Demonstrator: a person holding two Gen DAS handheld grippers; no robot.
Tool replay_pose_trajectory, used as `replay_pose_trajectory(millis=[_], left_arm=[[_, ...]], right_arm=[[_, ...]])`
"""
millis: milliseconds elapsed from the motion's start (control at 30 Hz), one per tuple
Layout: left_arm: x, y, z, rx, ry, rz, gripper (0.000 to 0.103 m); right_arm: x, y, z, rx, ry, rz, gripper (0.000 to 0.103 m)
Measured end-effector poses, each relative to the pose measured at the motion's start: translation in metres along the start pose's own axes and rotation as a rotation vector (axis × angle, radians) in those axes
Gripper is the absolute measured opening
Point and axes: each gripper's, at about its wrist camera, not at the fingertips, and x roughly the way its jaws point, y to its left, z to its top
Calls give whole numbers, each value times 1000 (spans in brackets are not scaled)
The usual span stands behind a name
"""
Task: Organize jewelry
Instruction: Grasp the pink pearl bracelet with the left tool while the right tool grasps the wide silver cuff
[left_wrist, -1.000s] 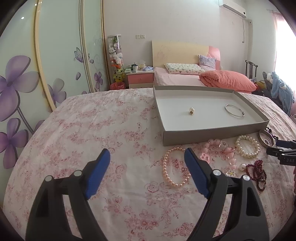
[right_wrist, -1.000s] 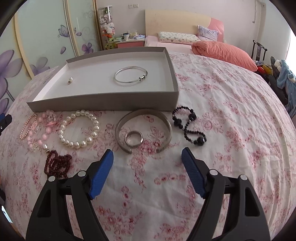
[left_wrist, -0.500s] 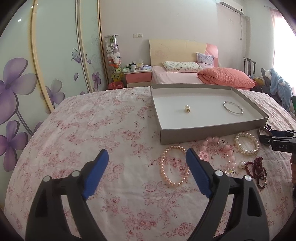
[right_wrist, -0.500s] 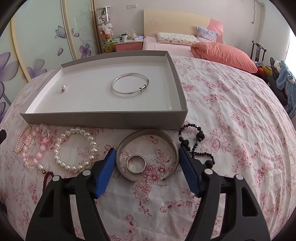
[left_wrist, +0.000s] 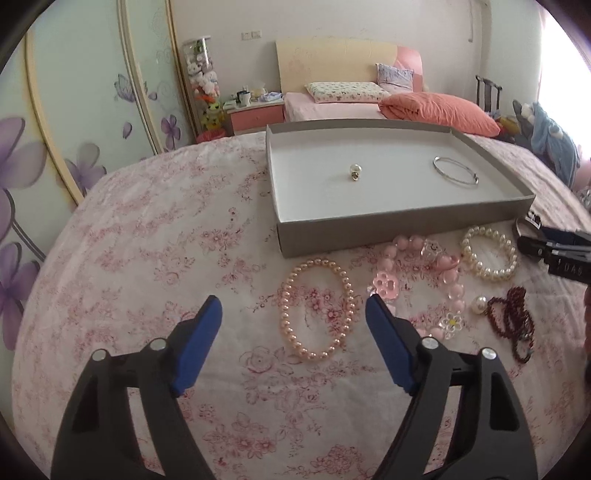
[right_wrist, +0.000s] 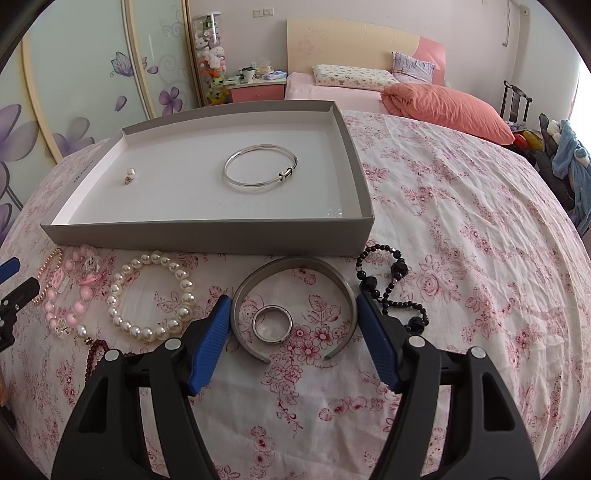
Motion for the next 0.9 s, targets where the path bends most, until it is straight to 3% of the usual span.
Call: replay_pose_trajectory(millis=[233,333,633,767,900], left_arm=[[19,6,5,-20,64,8,39],[20,5,4,-15,64,-3,34],[22,4,7,-12,66,-11,34],[23,6,9,-15,66,-23,33],[23,2,10,4,62,-35,16]], right_arm=[[0,0,0,1,0,2,69],[0,0,0,0,0,-1,69],[2,2,1,-9,5,3,75],[2,2,1,-9,1,7,69],[2,2,2,-9,1,7,69]])
